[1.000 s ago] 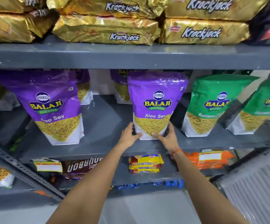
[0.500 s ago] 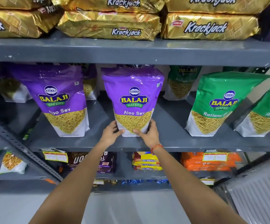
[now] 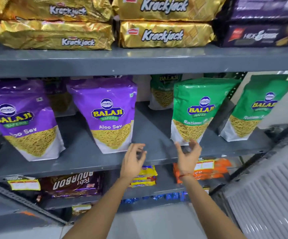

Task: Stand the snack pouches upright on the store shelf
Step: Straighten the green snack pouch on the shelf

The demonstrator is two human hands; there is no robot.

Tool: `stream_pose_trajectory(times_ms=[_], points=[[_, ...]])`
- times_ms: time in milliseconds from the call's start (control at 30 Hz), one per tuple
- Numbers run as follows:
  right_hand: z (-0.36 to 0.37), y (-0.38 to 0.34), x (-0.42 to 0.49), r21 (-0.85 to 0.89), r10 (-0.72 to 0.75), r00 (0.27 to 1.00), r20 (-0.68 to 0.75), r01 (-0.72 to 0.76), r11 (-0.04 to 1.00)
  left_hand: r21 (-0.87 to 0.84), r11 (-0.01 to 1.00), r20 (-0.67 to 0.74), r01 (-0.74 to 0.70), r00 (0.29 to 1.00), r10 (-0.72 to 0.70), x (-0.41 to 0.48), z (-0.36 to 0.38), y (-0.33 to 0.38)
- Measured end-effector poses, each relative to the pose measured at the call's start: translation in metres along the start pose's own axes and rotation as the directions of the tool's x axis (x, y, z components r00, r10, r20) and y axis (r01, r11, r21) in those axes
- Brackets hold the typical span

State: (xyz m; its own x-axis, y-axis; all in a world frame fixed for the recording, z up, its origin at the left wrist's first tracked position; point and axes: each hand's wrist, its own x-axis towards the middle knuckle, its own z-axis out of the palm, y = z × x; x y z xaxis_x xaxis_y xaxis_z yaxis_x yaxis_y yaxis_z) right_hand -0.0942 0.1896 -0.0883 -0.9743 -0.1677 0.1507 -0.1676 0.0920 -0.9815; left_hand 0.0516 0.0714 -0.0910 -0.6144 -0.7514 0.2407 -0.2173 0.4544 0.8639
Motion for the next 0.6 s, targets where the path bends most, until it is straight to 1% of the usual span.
stream_pose_trajectory(times_ms=[67, 100, 167, 233, 300, 333, 367, 467, 600], points=[[-0.023, 0.002, 0.035, -0.072, 0.018, 0.999, -0.041, -0.021, 0.997, 0.034, 0.999, 0.091, 0.012, 0.996, -0.015, 0.019, 0.027, 0.016], [-0.032, 0.003, 0.050, -0.090, 0.045, 0.999, -0.016, -0.046, 0.995, 0.060, 0.997, 0.141, 0.039, 0.989, -0.047, 0.029, 0.040, 0.023], [-0.045, 0.004, 0.073, -0.088, 0.113, 0.988, 0.101, -0.105, 0.991, 0.109, 0.987, 0.244, 0.115, 0.960, -0.139, 0.049, 0.064, 0.034], [-0.051, 0.005, 0.088, -0.038, 0.134, 0.960, 0.246, -0.129, 0.991, 0.126, 0.977, 0.292, 0.170, 0.935, -0.201, 0.063, 0.084, 0.042], [-0.051, 0.007, 0.096, -0.009, 0.096, 0.927, 0.362, -0.099, 0.995, 0.106, 0.975, 0.301, 0.194, 0.929, -0.217, 0.072, 0.099, 0.046], [-0.050, 0.009, 0.098, -0.012, 0.073, 0.918, 0.389, -0.075, 0.997, 0.073, 0.978, 0.297, 0.197, 0.932, -0.210, 0.075, 0.104, 0.047], [-0.048, 0.010, 0.099, -0.015, 0.069, 0.916, 0.394, -0.068, 0.998, 0.035, 0.979, 0.289, 0.202, 0.935, -0.203, 0.076, 0.108, 0.048], [-0.041, 0.014, 0.097, 0.007, 0.104, 0.923, 0.371, -0.115, 0.993, -0.060, 0.970, 0.268, 0.235, 0.940, -0.211, 0.073, 0.108, 0.045], [-0.027, 0.012, 0.088, -0.001, 0.084, 0.930, 0.357, -0.090, 0.996, -0.108, 0.967, 0.247, 0.230, 0.949, -0.198, 0.070, 0.096, 0.039]])
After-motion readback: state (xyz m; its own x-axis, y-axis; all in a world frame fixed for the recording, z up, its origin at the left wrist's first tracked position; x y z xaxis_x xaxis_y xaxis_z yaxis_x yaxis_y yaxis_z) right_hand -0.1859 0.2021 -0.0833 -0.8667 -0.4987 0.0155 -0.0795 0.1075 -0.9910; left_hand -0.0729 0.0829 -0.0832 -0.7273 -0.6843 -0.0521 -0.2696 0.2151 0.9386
